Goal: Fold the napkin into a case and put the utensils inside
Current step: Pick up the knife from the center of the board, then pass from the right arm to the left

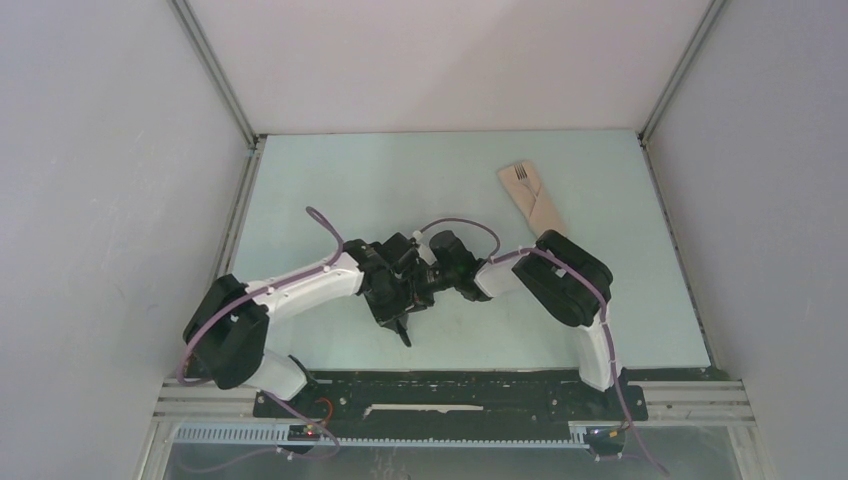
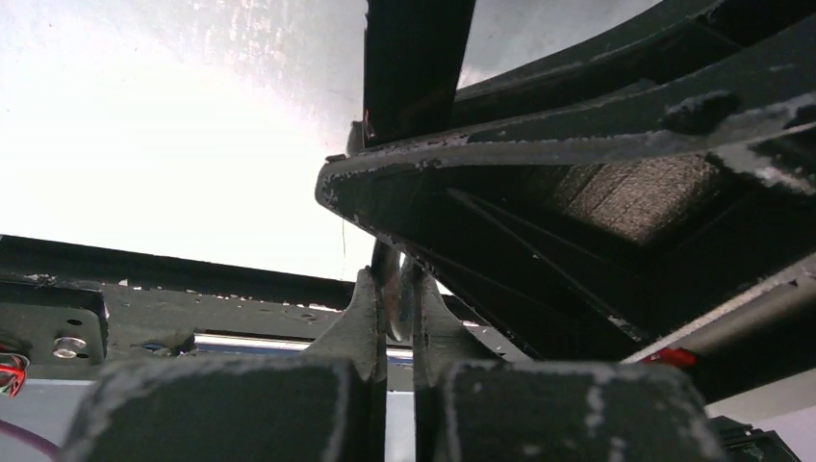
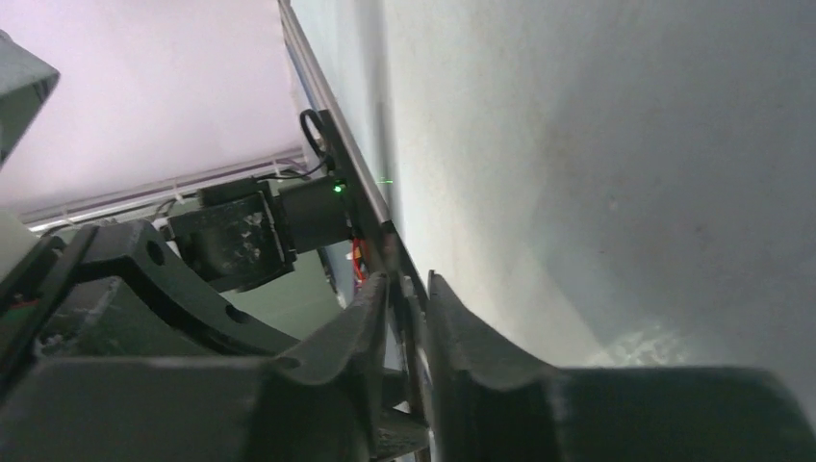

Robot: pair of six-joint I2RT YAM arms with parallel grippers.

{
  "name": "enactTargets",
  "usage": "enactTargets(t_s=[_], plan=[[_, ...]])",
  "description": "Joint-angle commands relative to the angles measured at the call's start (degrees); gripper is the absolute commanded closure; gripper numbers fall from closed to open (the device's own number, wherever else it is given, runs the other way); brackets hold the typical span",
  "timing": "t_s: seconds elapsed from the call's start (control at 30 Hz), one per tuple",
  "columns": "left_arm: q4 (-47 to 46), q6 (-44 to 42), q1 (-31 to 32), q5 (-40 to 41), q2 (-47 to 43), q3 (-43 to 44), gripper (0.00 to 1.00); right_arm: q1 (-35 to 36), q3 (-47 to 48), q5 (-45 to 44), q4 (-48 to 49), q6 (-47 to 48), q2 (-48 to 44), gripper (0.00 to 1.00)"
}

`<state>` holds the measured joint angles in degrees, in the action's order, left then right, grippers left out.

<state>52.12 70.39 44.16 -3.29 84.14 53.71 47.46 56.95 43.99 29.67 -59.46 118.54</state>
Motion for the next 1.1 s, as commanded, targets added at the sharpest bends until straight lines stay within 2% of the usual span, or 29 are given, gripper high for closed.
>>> enactTargets(t_s=[0.0,0.07,0.1,0.13,0.23,0.27,0.3,0.33,0.43,0.6,0.67,0.73,0.83,0.9,1.0,1.07], plan=[[0.40,-1.95,0.42,1.44,-3.23,1.82,1.00,0.30,1.56,2.87,5.79,0.36,0.33,0.84],[0.21,-3.64,0.46,1.39,-3.68,2.11,1.00,-0.01,0.16,3.87,9.69,-0.44,-0.14,1.00],[-0.20,-5.60,0.41,1.22,-4.19,2.44,0.99,-0.50,-0.93,4.29,11.70,-0.97,-0.78,1.00],[-1.44,-7.46,0.52,1.36,-5.36,2.23,0.93,-1.04,-1.90,5.24,13.54,-0.88,-1.54,1.00],[-10.18,-14.21,0.90,2.18,-15.18,-1.24,0.44,-3.48,-4.92,8.99,13.47,2.99,-5.18,1.00],[-13.61,-16.61,0.86,2.05,-20.00,-2.82,0.22,-3.97,-6.37,11.07,13.20,5.12,-6.75,1.00],[-16.98,-18.80,0.80,1.50,-24.43,-4.54,0.12,-4.74,-8.00,13.11,13.18,7.19,-9.31,1.00],[-21.13,-21.94,0.68,0.36,-28.98,-6.16,0.10,-5.29,-9.60,15.13,12.60,9.34,-11.14,1.00],[-33.45,-27.37,0.15,-6.76,-38.30,-10.69,0.08,-6.28,-12.72,20.52,5.87,17.02,-17.82,1.00],[-43.64,-30.98,-0.38,-13.10,-43.38,-12.88,0.09,-6.94,-16.54,20.27,-9.01,26.82,-32.99,1.00],[-47.33,-30.26,-0.66,-13.35,-44.40,-14.09,0.09,-7.41,-18.02,19.54,-10.55,26.55,-38.94,1.00],[-50.50,-29.40,-1.07,-12.32,-46.02,-15.85,0.03,-8.27,-19.20,18.22,-11.10,25.30,-44.17,1.00],[-55.40,-28.63,-2.14,-10.61,-48.85,-18.20,0.00,-8.31,-19.08,17.98,-11.54,23.74,-49.30,1.00],[-59.55,-26.43,-3.85,-13.80,-47.87,-18.93,0.00,-7.88,-18.88,17.90,-11.41,23.09,-51.35,1.00],[-68.89,-21.64,-5.51,-22.53,-44.15,-19.46,0.09,-6.91,-17.83,18.29,-12.45,23.33,-52.67,1.00],[-72.76,-19.37,-5.62,-26.26,-41.58,-18.81,0.26,-6.05,-16.93,18.81,-13.18,24.18,-52.76,1.00]])
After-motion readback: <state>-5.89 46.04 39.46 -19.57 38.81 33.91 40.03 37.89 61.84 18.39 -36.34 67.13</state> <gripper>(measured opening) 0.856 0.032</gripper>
